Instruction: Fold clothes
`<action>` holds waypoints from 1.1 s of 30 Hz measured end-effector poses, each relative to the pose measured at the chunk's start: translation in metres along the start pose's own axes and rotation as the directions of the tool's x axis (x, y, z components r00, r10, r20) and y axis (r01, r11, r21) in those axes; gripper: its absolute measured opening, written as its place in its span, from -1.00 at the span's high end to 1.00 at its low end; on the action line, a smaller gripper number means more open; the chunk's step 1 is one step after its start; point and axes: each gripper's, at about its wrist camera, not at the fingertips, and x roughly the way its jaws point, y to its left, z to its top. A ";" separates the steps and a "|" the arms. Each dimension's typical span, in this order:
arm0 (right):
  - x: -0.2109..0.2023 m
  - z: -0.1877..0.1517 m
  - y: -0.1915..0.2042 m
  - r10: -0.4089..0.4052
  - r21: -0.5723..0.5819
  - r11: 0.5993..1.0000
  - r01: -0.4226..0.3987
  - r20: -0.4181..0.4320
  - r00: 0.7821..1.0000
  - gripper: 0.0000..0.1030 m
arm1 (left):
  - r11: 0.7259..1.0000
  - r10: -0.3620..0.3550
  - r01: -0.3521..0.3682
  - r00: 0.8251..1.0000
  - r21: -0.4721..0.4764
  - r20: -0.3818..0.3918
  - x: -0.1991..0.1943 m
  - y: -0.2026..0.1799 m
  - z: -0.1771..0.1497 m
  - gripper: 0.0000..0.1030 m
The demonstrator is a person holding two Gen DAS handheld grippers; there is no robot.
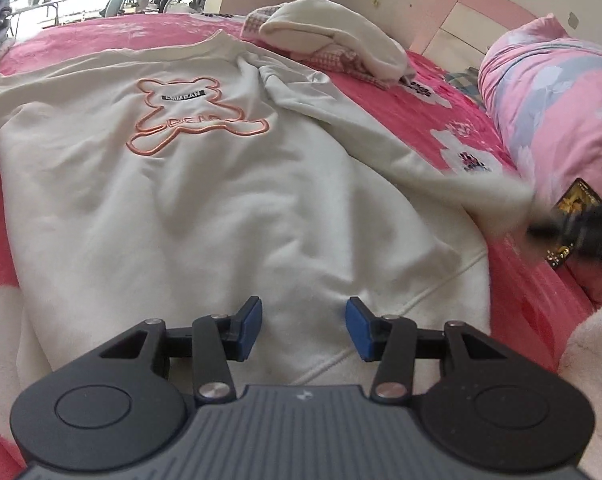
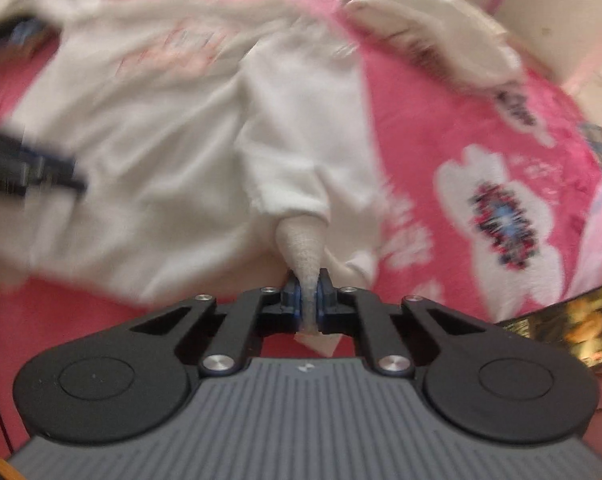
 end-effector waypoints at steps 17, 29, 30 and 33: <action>0.011 0.182 -0.248 -0.178 0.365 0.927 0.090 0.214 0.961 0.91 | 1.000 0.003 -0.003 0.999 0.001 -0.041 0.007 0.001 0.006 0.07; 0.138 0.241 -0.359 -0.453 0.431 0.801 0.416 -0.017 0.891 0.91 | 0.999 -0.040 0.040 0.995 0.002 -0.088 0.012 0.010 0.010 0.07; 0.149 0.241 -0.364 -0.482 0.411 0.793 0.450 -0.030 0.876 0.91 | 0.999 -0.043 0.044 0.995 -0.001 -0.095 0.013 0.011 0.011 0.07; 0.188 0.227 -0.376 -0.540 0.379 0.749 0.543 -0.124 0.832 0.85 | 0.999 -0.054 0.054 0.993 -0.002 -0.109 0.015 0.013 0.013 0.07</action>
